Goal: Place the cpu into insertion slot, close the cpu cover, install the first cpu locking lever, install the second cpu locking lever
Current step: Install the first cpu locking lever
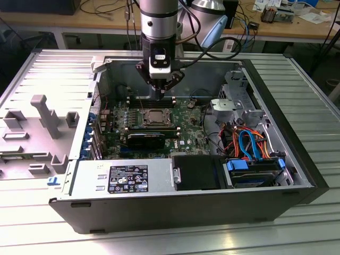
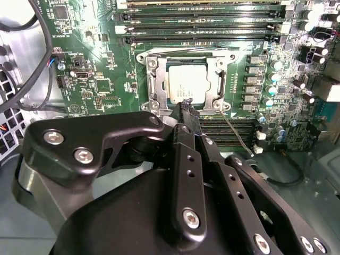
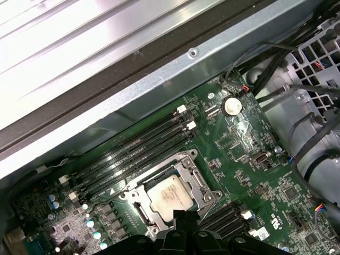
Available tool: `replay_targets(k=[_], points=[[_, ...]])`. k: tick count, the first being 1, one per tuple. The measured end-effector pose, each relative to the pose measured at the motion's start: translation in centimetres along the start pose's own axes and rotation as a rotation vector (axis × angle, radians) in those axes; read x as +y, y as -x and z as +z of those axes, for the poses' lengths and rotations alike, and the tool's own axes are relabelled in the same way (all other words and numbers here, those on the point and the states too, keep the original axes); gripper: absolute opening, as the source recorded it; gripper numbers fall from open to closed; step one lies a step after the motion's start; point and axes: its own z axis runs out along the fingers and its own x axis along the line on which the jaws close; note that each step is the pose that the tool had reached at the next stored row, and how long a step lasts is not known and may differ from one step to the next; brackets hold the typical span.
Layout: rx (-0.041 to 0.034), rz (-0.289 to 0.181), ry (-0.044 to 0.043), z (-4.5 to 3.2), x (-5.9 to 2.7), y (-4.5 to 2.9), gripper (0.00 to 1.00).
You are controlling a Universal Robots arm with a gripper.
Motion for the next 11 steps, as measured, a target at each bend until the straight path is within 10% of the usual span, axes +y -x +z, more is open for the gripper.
replay_targets(k=[11], points=[[0.0000,-0.002,0.0003,0.00,0.00,0.00,0.11]])
